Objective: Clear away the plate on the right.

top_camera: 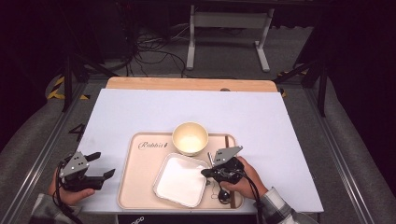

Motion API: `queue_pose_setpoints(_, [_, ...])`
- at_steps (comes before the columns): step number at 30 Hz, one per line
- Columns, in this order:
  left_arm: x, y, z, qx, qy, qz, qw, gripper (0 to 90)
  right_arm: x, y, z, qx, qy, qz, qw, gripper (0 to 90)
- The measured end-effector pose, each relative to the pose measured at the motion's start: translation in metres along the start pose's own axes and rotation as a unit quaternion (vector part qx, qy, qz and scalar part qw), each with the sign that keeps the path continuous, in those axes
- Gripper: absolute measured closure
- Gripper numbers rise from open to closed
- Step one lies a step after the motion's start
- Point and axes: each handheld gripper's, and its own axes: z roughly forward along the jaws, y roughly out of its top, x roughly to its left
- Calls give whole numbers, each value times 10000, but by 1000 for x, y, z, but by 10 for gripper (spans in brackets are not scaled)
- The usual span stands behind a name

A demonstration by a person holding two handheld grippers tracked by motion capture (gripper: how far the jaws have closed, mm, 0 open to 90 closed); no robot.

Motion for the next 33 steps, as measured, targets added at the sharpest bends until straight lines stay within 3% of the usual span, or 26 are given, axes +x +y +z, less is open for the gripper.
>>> queue_pose_setpoints(2, [0,0,0,11,-5,9,10000,183,0,-2,-3,41,-56,-38,10000,900])
queue_pose_setpoints(11, [0,0,1,31,-18,18,10000,183,-14,-12,-7,167,-518,186,9983,873])
queue_pose_setpoints(14, [0,0,1,19,-28,15,10000,182,-18,-14,-8,111,-534,286,9981,860])
queue_pose_setpoints(16, [1,0,1,5,-12,-7,10000,182,-17,-13,-10,-80,-490,277,9984,840])
queue_pose_setpoints(20, [0,0,1,-17,-28,1,10000,182,-10,-8,-18,-289,-642,34,9975,796])
queue_pose_setpoints(25, [-1,1,2,-10,-62,13,10000,182,-8,-6,-27,-423,-907,-37,9950,762])
queue_pose_setpoints(27, [-1,1,2,-29,-56,2,10000,182,-7,-6,-35,-491,-1134,-85,9923,692])
queue_pose_setpoints(33, [0,2,3,-24,-74,20,10000,182,-8,-11,-49,-597,-1401,-46,9883,638])
